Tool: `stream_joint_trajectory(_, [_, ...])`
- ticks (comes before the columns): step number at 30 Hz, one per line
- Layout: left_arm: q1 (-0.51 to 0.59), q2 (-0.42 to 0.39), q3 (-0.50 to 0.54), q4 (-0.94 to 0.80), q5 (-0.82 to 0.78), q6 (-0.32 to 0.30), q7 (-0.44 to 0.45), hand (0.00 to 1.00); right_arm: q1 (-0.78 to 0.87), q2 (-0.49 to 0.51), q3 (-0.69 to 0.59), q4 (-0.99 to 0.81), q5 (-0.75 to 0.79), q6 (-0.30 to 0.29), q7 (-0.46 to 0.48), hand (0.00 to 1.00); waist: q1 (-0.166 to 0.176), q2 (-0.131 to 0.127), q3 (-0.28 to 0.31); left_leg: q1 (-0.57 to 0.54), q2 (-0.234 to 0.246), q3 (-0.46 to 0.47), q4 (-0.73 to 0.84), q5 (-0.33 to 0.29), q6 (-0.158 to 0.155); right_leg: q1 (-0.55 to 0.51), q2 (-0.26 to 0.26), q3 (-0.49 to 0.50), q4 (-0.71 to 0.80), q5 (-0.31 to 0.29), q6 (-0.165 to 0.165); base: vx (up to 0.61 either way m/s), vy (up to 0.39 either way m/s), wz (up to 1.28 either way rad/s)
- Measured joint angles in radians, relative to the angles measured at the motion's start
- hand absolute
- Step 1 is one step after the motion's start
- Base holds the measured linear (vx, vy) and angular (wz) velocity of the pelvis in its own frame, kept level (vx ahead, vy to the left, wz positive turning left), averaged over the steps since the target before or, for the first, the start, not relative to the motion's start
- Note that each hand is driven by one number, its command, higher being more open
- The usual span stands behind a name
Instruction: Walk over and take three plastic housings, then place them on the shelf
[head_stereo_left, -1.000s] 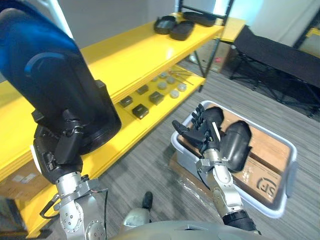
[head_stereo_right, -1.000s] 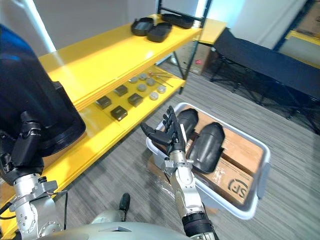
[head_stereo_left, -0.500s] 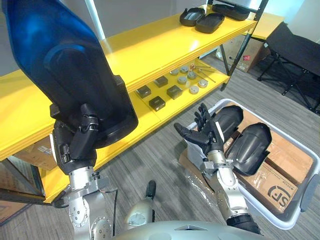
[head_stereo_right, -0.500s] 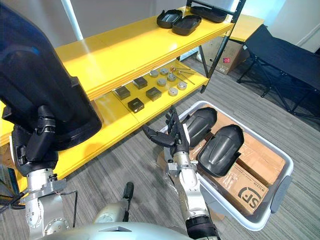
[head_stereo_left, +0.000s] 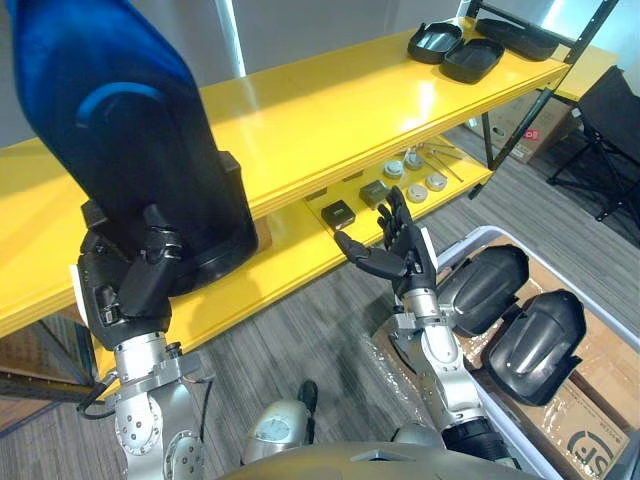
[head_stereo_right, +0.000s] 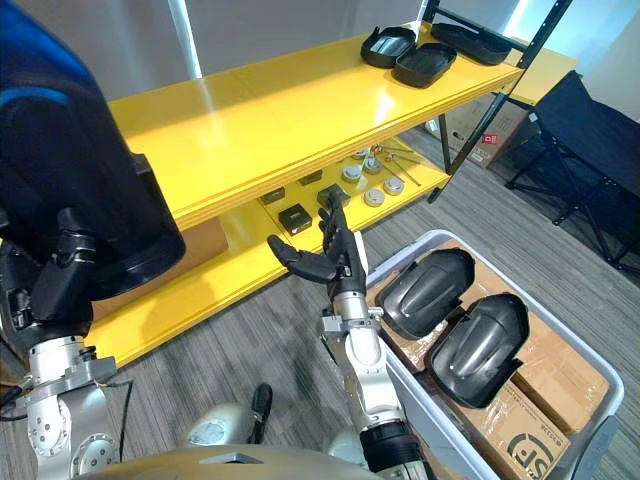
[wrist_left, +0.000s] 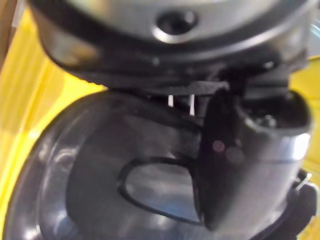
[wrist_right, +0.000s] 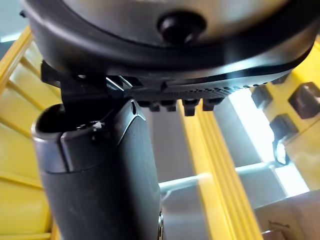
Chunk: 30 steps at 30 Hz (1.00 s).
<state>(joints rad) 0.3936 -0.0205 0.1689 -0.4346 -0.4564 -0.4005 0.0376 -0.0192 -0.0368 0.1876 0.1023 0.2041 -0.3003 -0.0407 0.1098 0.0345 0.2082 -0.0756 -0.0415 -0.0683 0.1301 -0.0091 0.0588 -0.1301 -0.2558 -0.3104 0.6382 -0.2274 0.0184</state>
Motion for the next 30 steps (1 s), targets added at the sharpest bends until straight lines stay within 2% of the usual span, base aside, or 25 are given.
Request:
stream_joint_trajectory(1, [-0.028,0.002,-0.001,0.01,0.0,0.0,0.01,0.0,-0.005,-0.006,-0.006,-0.022,0.0,0.0,-0.007,1.0,-0.012,0.0,0.0,-0.001,-0.003,-0.03,0.003,-0.005,-0.001,-0.035,0.043,0.066,-0.087,0.005,0.006,0.13,-0.044,0.71])
stream_joint_trajectory(2, [-0.055,0.005,-0.014,0.029,0.001,0.0,0.017,0.0,-0.001,-0.013,-0.02,-0.051,0.0,0.0,-0.011,1.0,-0.033,0.012,0.006,0.0,-0.007,-0.074,0.009,-0.009,-0.004,-0.057,0.079,0.15,-0.153,0.02,0.03,0.14,-0.059,0.91])
stream_joint_trajectory(4, [-0.08,0.02,-0.017,0.064,0.0,-0.001,0.019,0.0,0.007,-0.02,-0.037,-0.084,0.0,0.0,-0.018,1.0,-0.066,0.012,0.006,0.018,-0.025,-0.14,0.007,-0.016,-0.014,-0.06,0.101,0.264,-0.223,0.047,0.074,0.18,-0.135,1.17])
stream_joint_trajectory(5, [-0.083,0.026,-0.015,0.082,-0.001,-0.001,0.021,0.0,0.007,-0.031,-0.048,-0.097,0.001,0.0,-0.019,1.0,-0.072,0.008,0.003,0.034,-0.036,-0.169,0.005,-0.026,-0.021,-0.052,0.1,0.29,-0.26,0.059,0.084,0.18,-0.187,1.05])
stream_joint_trajectory(7, [-0.076,0.028,-0.011,0.083,-0.001,-0.001,0.029,0.0,0.007,-0.046,-0.068,-0.115,0.001,0.0,-0.01,1.0,-0.067,-0.003,-0.002,0.046,-0.045,-0.198,0.001,-0.04,-0.034,-0.032,0.094,0.275,-0.313,0.058,0.082,0.18,-0.268,0.78])
stream_joint_trajectory(8, [-0.071,0.033,-0.002,0.082,-0.001,-0.002,0.03,0.0,0.007,-0.046,-0.09,-0.119,0.003,0.0,-0.003,1.0,-0.063,-0.026,-0.018,0.048,-0.054,-0.205,-0.015,-0.047,-0.039,-0.001,0.085,0.238,-0.373,0.05,0.071,0.25,-0.399,1.21])
stream_joint_trajectory(9, [-0.074,0.031,0.0,0.087,-0.003,-0.003,0.027,0.0,0.006,-0.045,-0.124,-0.118,0.009,0.0,0.007,1.0,-0.066,-0.038,-0.029,0.051,-0.04,-0.169,-0.026,-0.046,-0.041,0.03,0.071,0.201,-0.424,0.122,0.081,0.24,-0.344,1.28])
stream_joint_trajectory(10, [-0.073,0.027,-0.003,0.086,-0.004,-0.003,0.024,0.0,0.005,-0.048,-0.146,-0.118,0.01,0.0,0.011,1.0,-0.071,-0.034,-0.031,0.042,-0.016,-0.113,-0.017,-0.048,-0.044,0.045,0.066,0.159,-0.439,0.165,0.066,0.2,-0.254,1.32])
stream_joint_trajectory(11, [-0.075,0.019,-0.01,0.09,-0.004,-0.003,0.014,0.0,0.005,-0.054,-0.18,-0.115,0.011,0.0,0.012,1.0,-0.08,-0.011,-0.03,0.018,0.038,-0.037,0.01,-0.058,-0.072,0.072,0.077,0.095,-0.456,0.191,0.058,0.21,-0.241,1.21])
stream_joint_trajectory(12, [-0.072,0.012,-0.015,0.091,-0.004,-0.001,0.001,0.0,0.007,-0.058,-0.218,-0.107,0.012,0.003,0.007,1.0,-0.083,0.009,-0.034,0.007,0.093,0.047,0.02,-0.055,-0.099,0.106,0.096,0.042,-0.484,0.195,0.052,0.22,-0.25,1.23])
stream_joint_trajectory(13, [-0.073,0.004,-0.023,0.09,-0.004,0.003,-0.01,0.0,0.012,-0.07,-0.241,-0.106,0.012,0.005,0.003,1.0,-0.084,0.026,-0.044,0.014,0.13,0.11,-0.011,-0.015,-0.145,0.121,0.112,0.007,-0.493,0.194,0.05,0.22,-0.221,0.91])
stream_joint_trajectory(14, [-0.074,0.002,-0.033,0.09,-0.004,0.004,-0.01,0.0,0.013,-0.077,-0.248,-0.106,0.011,0.005,0.002,1.0,-0.084,0.033,-0.048,0.022,0.14,0.122,-0.037,-0.006,-0.152,0.123,0.12,-0.001,-0.493,0.194,0.05,0.19,-0.118,0.55])
stream_joint_trajectory(15, [-0.08,0.002,-0.051,0.09,-0.001,0.004,-0.011,0.0,0.011,-0.08,-0.257,-0.106,0.009,0.004,0.003,1.0,-0.081,0.033,-0.048,0.052,0.143,0.121,-0.089,0.021,-0.158,0.129,0.124,-0.005,-0.493,0.193,0.048,0.17,-0.077,0.27])
stream_joint_trajectory(17, [-0.079,0.001,-0.083,0.09,0.001,0.015,-0.006,0.0,0.01,-0.077,-0.256,-0.106,0.009,0.002,0.007,1.0,-0.077,0.032,-0.048,0.063,0.144,0.121,-0.1,0.022,-0.157,0.14,0.125,-0.008,-0.494,0.188,0.041,0.13,-0.037,0.15])
stream_joint_trajectory(19, [-0.079,0.001,-0.1,0.09,0.02,0.027,0.001,0.0,0.024,-0.059,-0.252,-0.106,0.02,0.001,0.014,1.0,-0.073,0.022,-0.04,0.004,0.146,0.119,0.071,-0.048,-0.152,0.174,0.124,-0.01,-0.513,0.17,0.037,0.08,0.007,0.04])
stream_joint_trajectory(21, [-0.079,0.0,-0.099,0.103,0.029,0.035,0.005,0.0,0.047,-0.055,-0.234,-0.106,0.019,-0.001,0.023,1.0,-0.059,0.019,-0.022,-0.024,0.153,0.123,0.23,-0.097,-0.153,0.23,0.121,0.001,-0.534,0.153,0.051,0.04,0.015,-0.14])
stream_joint_trajectory(23, [-0.073,-0.002,-0.086,0.119,0.029,0.035,0.013,0.0,0.053,-0.054,-0.215,-0.106,0.019,-0.013,0.032,1.0,-0.056,0.016,-0.02,-0.037,0.152,0.12,0.284,-0.104,-0.153,0.25,0.112,0.017,-0.544,0.153,0.05,0.0,0.05,-0.16])
stream_joint_trajectory(24, [-0.072,-0.004,-0.086,0.118,0.031,0.035,0.014,0.0,0.051,-0.047,-0.215,-0.106,0.019,-0.031,0.033,1.0,-0.059,0.012,-0.014,-0.054,0.159,0.112,0.3,-0.123,-0.136,0.254,0.112,0.014,-0.551,0.155,0.052,-0.02,0.045,-0.07])
stream_joint_trajectory(25, [-0.074,-0.003,-0.09,0.118,0.033,0.034,0.013,0.0,0.05,-0.044,-0.215,-0.106,0.018,-0.048,0.029,1.0,-0.063,0.027,-0.017,-0.056,0.174,0.104,0.283,-0.127,-0.135,0.257,0.112,0.021,-0.549,0.154,0.05,-0.03,0.076,-0.19])
stream_joint_trajectory(27, [-0.073,-0.01,-0.106,0.118,0.034,0.033,0.005,0.0,0.051,-0.048,-0.217,-0.106,0.018,-0.091,0.004,1.0,-0.067,0.041,-0.013,-0.033,0.202,0.075,0.187,-0.096,-0.164,0.251,0.107,0.056,-0.551,0.154,0.062,-0.03,0.171,-0.49])
stream_joint_trajectory(28, [-0.07,-0.01,-0.113,0.118,0.034,0.033,0.003,0.0,0.054,-0.048,-0.213,-0.106,0.017,-0.114,-0.011,1.0,-0.067,0.061,-0.017,0.006,0.211,0.069,0.122,-0.067,-0.195,0.249,0.104,0.091,-0.55,0.156,0.083,0.0,0.319,-0.81])
stream_joint_trajectory(29, [-0.072,0.002,-0.113,0.115,0.033,0.033,0.001,0.0,0.064,-0.034,-0.207,-0.109,0.017,-0.124,-0.024,1.0,-0.072,0.045,-0.018,0.042,0.184,0.115,0.096,-0.074,-0.191,0.241,0.067,0.131,-0.551,0.155,0.1,0.0,0.325,-0.84])
stream_joint_trajectory(30, [-0.076,0.007,-0.113,0.112,0.032,0.032,-0.003,0.0,0.075,-0.031,-0.202,-0.118,0.017,-0.127,-0.03,1.0,-0.076,0.03,-0.018,0.05,0.166,0.136,0.087,-0.079,-0.186,0.236,0.053,0.145,-0.554,0.161,0.109,0.04,0.34,-0.69])
